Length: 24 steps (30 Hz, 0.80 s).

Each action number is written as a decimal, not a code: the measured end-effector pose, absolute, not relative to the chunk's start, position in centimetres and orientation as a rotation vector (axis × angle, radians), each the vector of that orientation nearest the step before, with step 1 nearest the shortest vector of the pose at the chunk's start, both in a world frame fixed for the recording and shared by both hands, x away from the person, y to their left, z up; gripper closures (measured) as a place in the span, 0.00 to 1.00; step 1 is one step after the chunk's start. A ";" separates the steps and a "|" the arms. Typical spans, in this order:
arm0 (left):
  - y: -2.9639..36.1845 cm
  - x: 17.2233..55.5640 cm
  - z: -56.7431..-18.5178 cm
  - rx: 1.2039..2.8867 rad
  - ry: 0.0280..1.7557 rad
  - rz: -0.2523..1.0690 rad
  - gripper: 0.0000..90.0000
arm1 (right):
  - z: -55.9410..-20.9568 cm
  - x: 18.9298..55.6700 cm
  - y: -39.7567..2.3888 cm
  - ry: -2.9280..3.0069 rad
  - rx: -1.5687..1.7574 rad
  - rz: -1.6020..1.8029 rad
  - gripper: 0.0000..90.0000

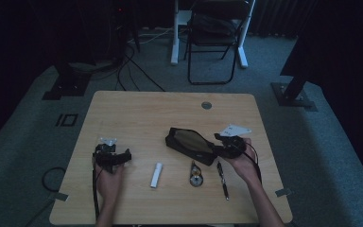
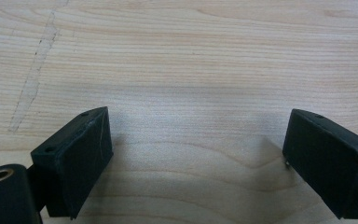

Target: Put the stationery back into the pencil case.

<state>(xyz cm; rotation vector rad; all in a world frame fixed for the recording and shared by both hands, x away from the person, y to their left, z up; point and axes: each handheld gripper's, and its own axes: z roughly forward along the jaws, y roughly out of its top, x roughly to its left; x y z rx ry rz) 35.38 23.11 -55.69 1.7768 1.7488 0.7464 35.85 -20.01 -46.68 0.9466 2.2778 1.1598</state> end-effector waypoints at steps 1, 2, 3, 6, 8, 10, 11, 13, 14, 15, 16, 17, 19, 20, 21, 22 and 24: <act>23.1 35.4 -55.7 1.775 1.750 0.747 0.09 | -46.7 35.7 -20.1 2.273 0.959 1.160 0.55; 23.1 35.4 -55.7 1.775 1.749 0.747 0.09 | -46.7 35.6 -20.2 2.269 0.962 1.157 0.53; 23.1 35.4 -55.7 1.775 1.749 0.747 0.09 | -46.7 35.4 -20.4 2.264 0.975 1.152 0.52; 23.1 35.4 -55.7 1.776 1.749 0.747 0.09 | -46.7 35.0 -20.7 2.256 0.982 1.148 0.51; 23.1 35.4 -55.7 1.775 1.749 0.747 0.09 | -46.9 34.4 -20.9 2.243 0.985 1.148 0.51; 23.1 35.4 -55.7 1.775 1.749 0.747 0.09 | -47.0 34.0 -21.0 2.234 0.980 1.154 0.51; 23.1 35.4 -55.7 1.774 1.750 0.748 0.09 | -47.0 33.9 -21.1 2.230 0.983 1.154 0.51; 23.1 35.4 -55.7 1.774 1.749 0.748 0.09 | -47.1 33.6 -21.2 2.224 0.988 1.156 0.51; 23.1 35.4 -55.7 1.774 1.749 0.748 0.09 | -47.1 33.5 -21.2 2.224 0.994 1.159 0.51; 23.1 35.4 -55.7 1.773 1.750 0.748 0.09 | -47.1 33.4 -21.2 2.225 0.990 1.159 0.50; 23.1 35.4 -55.7 1.773 1.750 0.748 0.09 | -47.1 33.2 -21.2 2.226 0.991 1.158 0.51; 23.1 35.4 -55.7 1.774 1.749 0.748 0.09 | -47.2 33.1 -21.2 2.227 0.988 1.155 0.51; 23.1 35.4 -55.7 1.773 1.750 0.748 0.09 | -47.2 32.8 -21.2 2.229 0.986 1.147 0.51; 23.1 35.4 -55.7 1.773 1.750 0.748 0.09 | -47.3 32.7 -21.1 2.231 0.985 1.141 0.51; 23.1 35.4 -55.7 1.773 1.750 0.748 0.09 | -47.3 32.5 -21.1 2.229 0.987 1.139 0.51; 23.1 35.4 -55.7 1.773 1.750 0.747 0.09 | -47.4 32.4 -21.1 2.230 0.988 1.137 0.51; 23.1 35.4 -55.7 1.774 1.749 0.748 0.09 | -47.5 32.2 -21.1 2.220 0.984 1.130 0.53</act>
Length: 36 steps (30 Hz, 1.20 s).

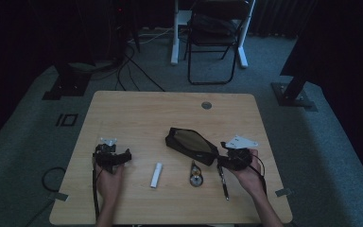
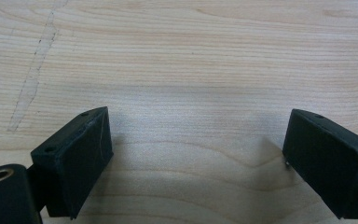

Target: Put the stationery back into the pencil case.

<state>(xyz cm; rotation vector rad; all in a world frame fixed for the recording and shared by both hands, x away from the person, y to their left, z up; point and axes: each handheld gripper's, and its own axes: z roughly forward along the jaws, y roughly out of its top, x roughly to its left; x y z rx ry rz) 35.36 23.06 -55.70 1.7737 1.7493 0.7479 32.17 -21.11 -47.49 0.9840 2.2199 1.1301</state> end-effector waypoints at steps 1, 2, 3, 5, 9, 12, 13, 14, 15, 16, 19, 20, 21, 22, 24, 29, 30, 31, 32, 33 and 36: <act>23.1 35.4 -55.7 1.773 1.749 0.748 0.09 | -47.5 32.0 -21.1 2.216 0.986 1.131 0.54; 23.1 35.4 -55.7 1.773 1.749 0.748 0.09 | -47.5 32.0 -21.1 2.216 0.986 1.131 0.54; 23.1 35.4 -55.7 1.774 1.749 0.748 0.09 | -47.6 31.9 -21.2 2.213 0.990 1.128 0.56; 23.1 35.4 -55.7 1.774 1.750 0.748 0.09 | -47.7 31.7 -21.3 2.201 1.008 1.124 0.58; 23.1 35.4 -55.7 1.773 1.750 0.748 0.09 | -47.9 31.3 -21.5 2.195 1.011 1.131 0.61; 23.1 35.4 -55.7 1.773 1.749 0.748 0.09 | -48.0 30.8 -21.6 2.196 0.996 1.129 0.63; 23.1 35.4 -55.7 1.773 1.750 0.748 0.09 | -48.1 30.7 -21.6 2.198 0.998 1.130 0.63; 23.1 35.4 -55.7 1.773 1.750 0.748 0.09 | -48.2 30.6 -21.7 2.202 0.999 1.127 0.64; 23.1 35.4 -55.7 1.774 1.750 0.748 0.09 | -48.3 30.5 -21.7 2.205 1.000 1.126 0.64; 23.1 35.4 -55.7 1.773 1.750 0.748 0.09 | -48.4 30.4 -21.7 2.208 1.001 1.125 0.65; 23.1 35.4 -55.7 1.773 1.749 0.748 0.09 | -48.6 30.1 -21.7 2.211 1.000 1.122 0.65; 23.1 35.4 -55.7 1.774 1.750 0.748 0.09 | -48.6 30.0 -21.7 2.209 1.004 1.122 0.65; 23.1 35.4 -55.7 1.773 1.750 0.748 0.09 | -48.7 29.9 -21.8 2.208 1.006 1.120 0.66; 23.1 35.4 -55.7 1.773 1.750 0.748 0.09 | -48.7 29.9 -21.9 2.208 1.002 1.119 0.66; 23.1 35.4 -55.7 1.773 1.750 0.748 0.09 | -48.8 29.7 -21.9 2.209 1.009 1.119 0.66; 23.1 35.4 -55.7 1.774 1.750 0.748 0.09 | -49.3 29.2 -22.1 2.218 1.021 1.107 0.68; 23.1 35.4 -55.7 1.774 1.750 0.747 0.09 | -49.4 29.1 -22.2 2.220 1.021 1.104 0.69; 23.1 35.4 -55.7 1.774 1.750 0.748 0.09 | -49.5 29.0 -22.2 2.222 1.023 1.101 0.70; 23.1 35.4 -55.7 1.774 1.750 0.748 0.09 | -49.6 28.9 -22.2 2.226 1.027 1.097 0.71; 23.1 35.4 -55.7 1.773 1.750 0.747 0.09 | -49.7 28.8 -22.2 2.231 1.025 1.091 0.71; 23.1 35.4 -55.7 1.773 1.750 0.748 0.09 | -50.1 28.6 -22.2 2.239 1.030 1.081 0.71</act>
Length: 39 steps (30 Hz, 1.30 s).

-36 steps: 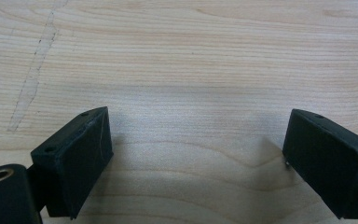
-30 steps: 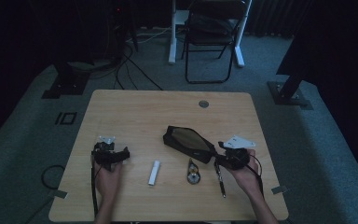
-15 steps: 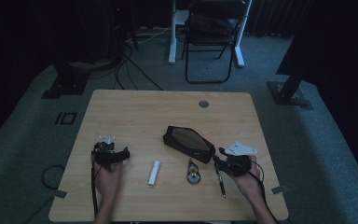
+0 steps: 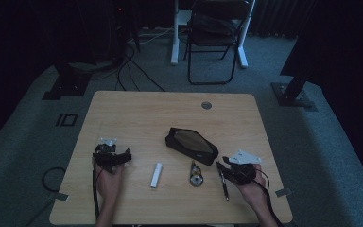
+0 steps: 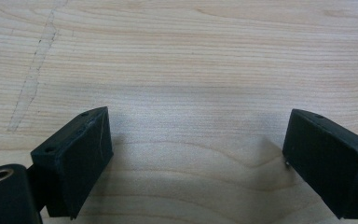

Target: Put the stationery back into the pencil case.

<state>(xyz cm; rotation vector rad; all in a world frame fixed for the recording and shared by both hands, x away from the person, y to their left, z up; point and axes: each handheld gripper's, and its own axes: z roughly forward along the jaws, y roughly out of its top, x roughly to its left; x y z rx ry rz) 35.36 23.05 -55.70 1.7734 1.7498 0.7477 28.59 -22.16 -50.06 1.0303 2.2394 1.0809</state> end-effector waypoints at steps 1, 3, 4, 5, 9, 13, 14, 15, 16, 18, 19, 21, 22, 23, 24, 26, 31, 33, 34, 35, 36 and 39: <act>23.1 35.4 -55.7 1.773 1.750 0.748 0.09 | -50.1 28.5 -22.2 2.242 1.032 1.078 0.71; 23.1 35.4 -55.7 1.774 1.750 0.748 0.09 | -50.3 28.4 -22.2 2.244 1.036 1.076 0.71; 23.1 35.4 -55.7 1.773 1.750 0.747 0.09 | -50.4 28.3 -22.2 2.245 1.037 1.076 0.71; 23.1 35.4 -55.7 1.773 1.750 0.748 0.09 | -50.4 28.2 -22.2 2.246 1.040 1.077 0.71; 23.1 35.4 -55.7 1.774 1.749 0.748 0.09 | -50.8 28.0 -22.3 2.251 1.054 1.073 0.71; 23.1 35.4 -55.7 1.773 1.750 0.747 0.09 | -51.4 27.9 -22.2 2.265 1.064 1.062 0.71; 23.1 35.4 -55.7 1.773 1.750 0.748 0.09 | -51.5 27.8 -22.2 2.267 1.068 1.059 0.71; 23.1 35.4 -55.7 1.773 1.750 0.748 0.09 | -51.6 27.8 -22.2 2.270 1.071 1.056 0.71; 23.1 35.4 -55.7 1.773 1.750 0.747 0.09 | -51.8 27.8 -22.2 2.270 1.071 1.051 0.71; 23.1 35.4 -55.7 1.773 1.749 0.748 0.09 | -52.0 27.6 -22.2 2.275 1.079 1.045 0.71; 23.1 35.4 -55.7 1.774 1.749 0.748 0.09 | -52.1 27.6 -22.2 2.277 1.079 1.043 0.71; 23.1 35.4 -55.7 1.774 1.750 0.747 0.09 | -52.3 27.5 -22.3 2.280 1.087 1.037 0.71; 23.1 35.4 -55.7 1.774 1.749 0.748 0.09 | -52.4 27.5 -22.4 2.282 1.089 1.032 0.71; 23.1 35.4 -55.7 1.774 1.749 0.748 0.09 | -52.5 27.5 -22.4 2.283 1.089 1.030 0.71; 23.1 35.4 -55.7 1.773 1.750 0.748 0.09 | -52.6 27.4 -22.5 2.284 1.094 1.027 0.71; 23.1 35.4 -55.7 1.773 1.750 0.748 0.09 | -52.8 27.4 -22.6 2.289 1.096 1.021 0.72; 23.1 35.4 -55.7 1.774 1.750 0.748 0.09 | -53.3 27.3 -22.7 2.302 1.107 1.002 0.73; 23.1 35.4 -55.7 1.773 1.750 0.748 0.09 | -53.4 27.2 -22.6 2.306 1.109 0.999 0.73; 23.1 35.4 -55.7 1.773 1.750 0.748 0.09 | -53.4 27.2 -22.6 2.309 1.108 0.995 0.73; 23.1 35.4 -55.7 1.774 1.750 0.747 0.09 | -53.5 27.2 -22.6 2.312 1.112 0.993 0.73; 23.1 35.4 -55.7 1.774 1.750 0.748 0.09 | -53.6 27.2 -22.6 2.316 1.118 0.987 0.73; 23.0 35.4 -55.7 1.773 1.750 0.748 0.09 | -54.0 27.3 -22.5 2.330 1.132 0.966 0.73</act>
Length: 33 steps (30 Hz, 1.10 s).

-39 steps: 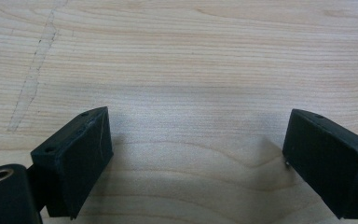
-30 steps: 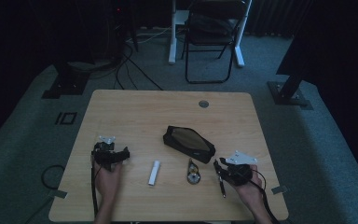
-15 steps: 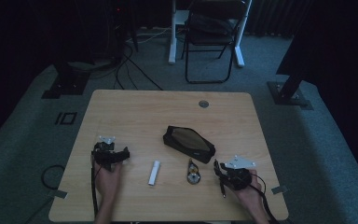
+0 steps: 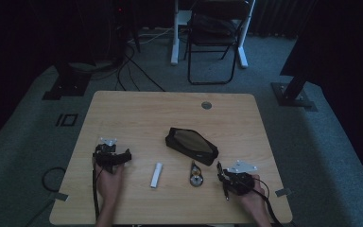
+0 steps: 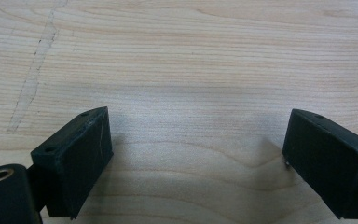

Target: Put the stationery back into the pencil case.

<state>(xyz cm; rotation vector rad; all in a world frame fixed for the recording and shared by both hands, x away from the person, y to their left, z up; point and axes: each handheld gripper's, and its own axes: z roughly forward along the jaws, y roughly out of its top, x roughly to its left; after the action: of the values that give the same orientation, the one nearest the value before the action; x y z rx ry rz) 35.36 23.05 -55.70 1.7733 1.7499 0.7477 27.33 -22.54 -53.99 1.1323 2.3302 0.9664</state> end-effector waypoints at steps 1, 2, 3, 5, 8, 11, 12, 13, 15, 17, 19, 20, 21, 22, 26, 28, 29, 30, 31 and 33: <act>23.1 35.4 -55.7 1.774 1.750 0.748 0.09 | -54.1 27.3 -22.5 2.334 1.138 0.960 0.73; 23.1 35.4 -55.7 1.773 1.750 0.748 0.09 | -54.2 27.3 -22.6 2.337 1.140 0.955 0.73; 23.1 35.4 -55.7 1.774 1.749 0.748 0.09 | -54.3 27.3 -22.6 2.339 1.143 0.952 0.74; 23.1 35.4 -55.7 1.774 1.750 0.747 0.09 | -54.4 27.4 -22.7 2.341 1.153 0.942 0.74; 23.1 35.4 -55.7 1.774 1.750 0.748 0.09 | -54.6 27.5 -22.9 2.344 1.170 0.931 0.75; 23.1 35.4 -55.7 1.773 1.750 0.748 0.09 | -54.8 27.7 -22.9 2.354 1.180 0.916 0.76; 23.1 35.4 -55.7 1.773 1.750 0.748 0.09 | -54.9 27.7 -22.9 2.354 1.187 0.914 0.77; 23.1 35.4 -55.7 1.774 1.750 0.748 0.09 | -54.9 27.8 -23.0 2.357 1.189 0.911 0.77; 23.1 35.4 -55.7 1.774 1.750 0.748 0.09 | -55.0 27.9 -23.1 2.357 1.200 0.912 0.78; 23.1 35.4 -55.7 1.774 1.750 0.748 0.09 | -55.0 28.0 -23.2 2.355 1.215 0.915 0.80; 23.1 35.4 -55.7 1.774 1.749 0.748 0.09 | -55.0 28.0 -23.4 2.349 1.228 0.914 0.83; 23.1 35.4 -55.7 1.774 1.749 0.748 0.09 | -55.0 28.1 -23.5 2.347 1.238 0.913 0.85; 23.1 35.4 -55.7 1.774 1.750 0.748 0.09 | -55.0 28.1 -23.6 2.345 1.244 0.910 0.86; 23.1 35.4 -55.7 1.773 1.750 0.748 0.09 | -55.0 28.1 -23.7 2.343 1.246 0.909 0.87; 23.0 35.4 -55.7 1.773 1.750 0.748 0.09 | -54.9 28.2 -23.8 2.346 1.242 0.885 0.88; 23.1 35.4 -55.7 1.774 1.749 0.748 0.09 | -54.9 28.2 -23.8 2.350 1.239 0.882 0.88; 23.1 35.4 -55.7 1.774 1.749 0.748 0.09 | -54.8 28.2 -23.8 2.351 1.241 0.881 0.88; 23.1 35.4 -55.7 1.773 1.749 0.748 0.09 | -54.8 28.3 -23.8 2.354 1.238 0.877 0.88; 23.1 35.4 -55.7 1.774 1.749 0.748 0.09 | -54.8 28.3 -23.7 2.354 1.234 0.874 0.88; 23.1 35.4 -55.7 1.774 1.749 0.748 0.09 | -54.8 28.3 -23.7 2.359 1.228 0.866 0.88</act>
<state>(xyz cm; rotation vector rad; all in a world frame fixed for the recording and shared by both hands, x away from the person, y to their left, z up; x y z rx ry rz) 35.36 23.05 -55.71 1.7735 1.7491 0.7481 28.29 -23.68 -54.77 1.2280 2.3592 0.8655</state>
